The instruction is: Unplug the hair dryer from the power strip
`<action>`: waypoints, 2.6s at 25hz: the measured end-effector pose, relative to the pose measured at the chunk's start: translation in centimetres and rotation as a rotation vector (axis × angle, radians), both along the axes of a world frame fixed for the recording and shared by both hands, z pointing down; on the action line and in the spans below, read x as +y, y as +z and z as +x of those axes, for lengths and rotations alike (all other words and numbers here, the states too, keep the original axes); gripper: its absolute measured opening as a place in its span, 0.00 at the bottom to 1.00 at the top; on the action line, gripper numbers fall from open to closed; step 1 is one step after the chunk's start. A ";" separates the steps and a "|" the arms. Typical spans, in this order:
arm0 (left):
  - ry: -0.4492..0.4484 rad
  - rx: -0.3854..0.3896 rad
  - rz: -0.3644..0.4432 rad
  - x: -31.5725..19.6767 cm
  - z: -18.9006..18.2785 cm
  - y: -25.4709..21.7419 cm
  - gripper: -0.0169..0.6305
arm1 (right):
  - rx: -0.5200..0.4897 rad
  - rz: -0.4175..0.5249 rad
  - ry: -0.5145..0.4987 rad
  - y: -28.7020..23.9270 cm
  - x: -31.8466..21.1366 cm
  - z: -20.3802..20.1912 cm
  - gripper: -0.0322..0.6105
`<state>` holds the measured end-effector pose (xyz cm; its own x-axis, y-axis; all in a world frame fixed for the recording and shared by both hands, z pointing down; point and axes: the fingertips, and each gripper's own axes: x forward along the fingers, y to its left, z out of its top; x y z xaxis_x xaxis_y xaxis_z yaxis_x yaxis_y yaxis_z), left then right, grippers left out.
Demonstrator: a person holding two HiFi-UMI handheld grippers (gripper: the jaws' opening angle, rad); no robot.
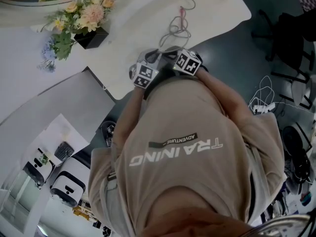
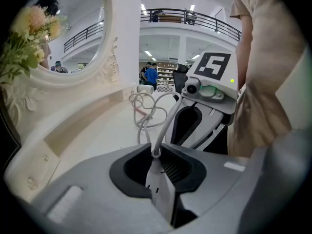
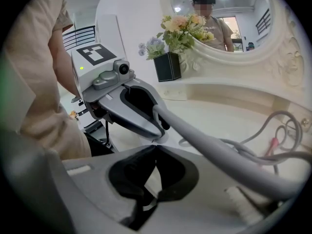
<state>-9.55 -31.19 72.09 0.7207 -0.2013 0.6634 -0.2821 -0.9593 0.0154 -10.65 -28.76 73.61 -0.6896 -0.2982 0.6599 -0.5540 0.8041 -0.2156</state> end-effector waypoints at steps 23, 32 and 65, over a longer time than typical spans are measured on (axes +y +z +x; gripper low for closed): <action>-0.142 0.138 0.003 -1.9 -0.5 -5.5 0.12 | -0.093 -0.045 -0.029 -1.7 0.1 -0.1 0.06; -0.153 0.167 0.035 -2.7 -0.3 -8.0 0.12 | -0.295 0.070 0.042 -13.7 -0.9 3.5 0.06; -0.108 0.245 0.074 -2.7 0.0 -15.7 0.12 | -0.400 0.456 0.215 -30.4 -7.9 8.1 0.06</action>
